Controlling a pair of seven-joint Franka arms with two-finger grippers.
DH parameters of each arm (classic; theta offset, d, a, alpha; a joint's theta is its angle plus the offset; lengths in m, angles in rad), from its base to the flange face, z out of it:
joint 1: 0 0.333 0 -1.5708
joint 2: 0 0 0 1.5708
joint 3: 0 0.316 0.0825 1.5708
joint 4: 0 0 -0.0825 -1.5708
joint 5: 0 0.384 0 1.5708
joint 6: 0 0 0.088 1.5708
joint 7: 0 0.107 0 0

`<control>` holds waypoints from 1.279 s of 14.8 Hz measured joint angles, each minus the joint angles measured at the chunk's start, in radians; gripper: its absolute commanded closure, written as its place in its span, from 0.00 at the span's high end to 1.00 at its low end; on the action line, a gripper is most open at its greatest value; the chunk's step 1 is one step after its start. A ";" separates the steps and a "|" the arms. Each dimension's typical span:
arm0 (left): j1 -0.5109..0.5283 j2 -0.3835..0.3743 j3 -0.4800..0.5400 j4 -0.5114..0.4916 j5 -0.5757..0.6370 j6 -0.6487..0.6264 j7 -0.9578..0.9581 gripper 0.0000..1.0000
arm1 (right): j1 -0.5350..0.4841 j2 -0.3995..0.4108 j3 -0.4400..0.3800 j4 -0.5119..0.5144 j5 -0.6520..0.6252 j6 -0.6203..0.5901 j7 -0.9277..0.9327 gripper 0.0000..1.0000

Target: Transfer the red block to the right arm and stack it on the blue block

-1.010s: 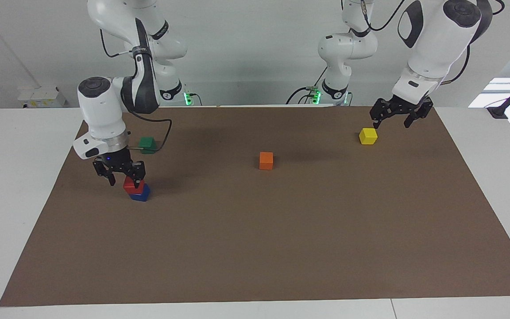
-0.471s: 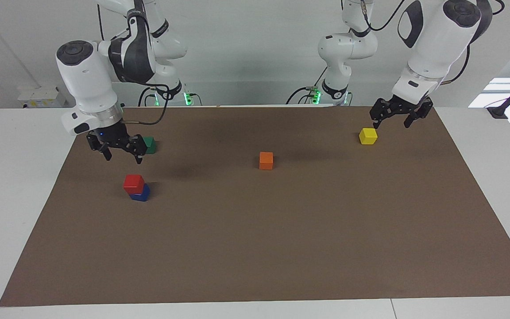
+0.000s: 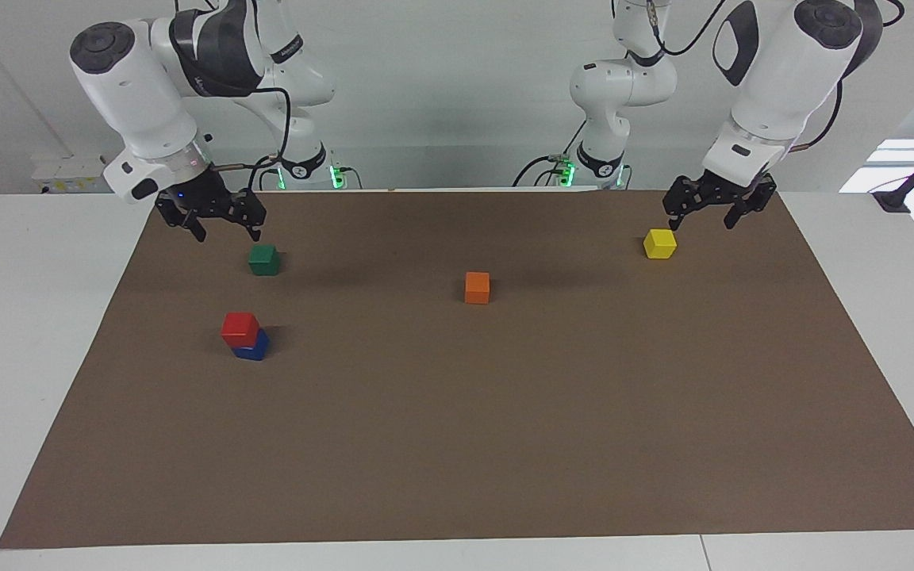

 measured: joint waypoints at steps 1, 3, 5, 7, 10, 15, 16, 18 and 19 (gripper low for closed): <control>0.000 0.000 0.000 0.000 0.000 0.000 0.000 1.00 | -0.009 -0.003 -0.001 0.021 0.000 -0.027 -0.004 1.00; 0.000 0.000 0.000 0.000 0.000 0.000 0.000 1.00 | -0.018 0.003 -0.001 0.081 0.000 -0.087 -0.008 1.00; 0.000 0.000 0.000 0.000 0.000 0.000 0.000 1.00 | -0.018 0.018 -0.001 0.132 0.000 -0.114 -0.008 1.00; 0.000 0.000 0.000 0.000 0.000 0.000 0.000 1.00 | -0.018 0.034 -0.001 0.154 0.000 -0.120 -0.008 1.00; 0.000 0.000 0.000 0.000 0.000 0.000 0.000 1.00 | -0.019 0.076 -0.001 0.198 0.000 -0.147 -0.008 1.00; 0.000 0.000 0.000 0.000 0.000 -0.001 0.000 1.00 | -0.032 0.117 -0.002 0.252 0.000 -0.170 -0.008 1.00; 0.000 0.000 0.000 0.000 0.000 -0.001 0.000 1.00 | -0.036 0.118 -0.002 0.253 0.000 -0.171 -0.009 1.00; 0.000 0.000 0.000 0.000 0.000 -0.001 0.000 1.00 | -0.041 0.119 -0.002 0.253 0.000 -0.171 -0.009 1.00; 0.000 0.000 0.000 0.000 0.000 -0.001 0.000 1.00 | -0.043 0.120 -0.002 0.253 0.000 -0.171 -0.009 1.00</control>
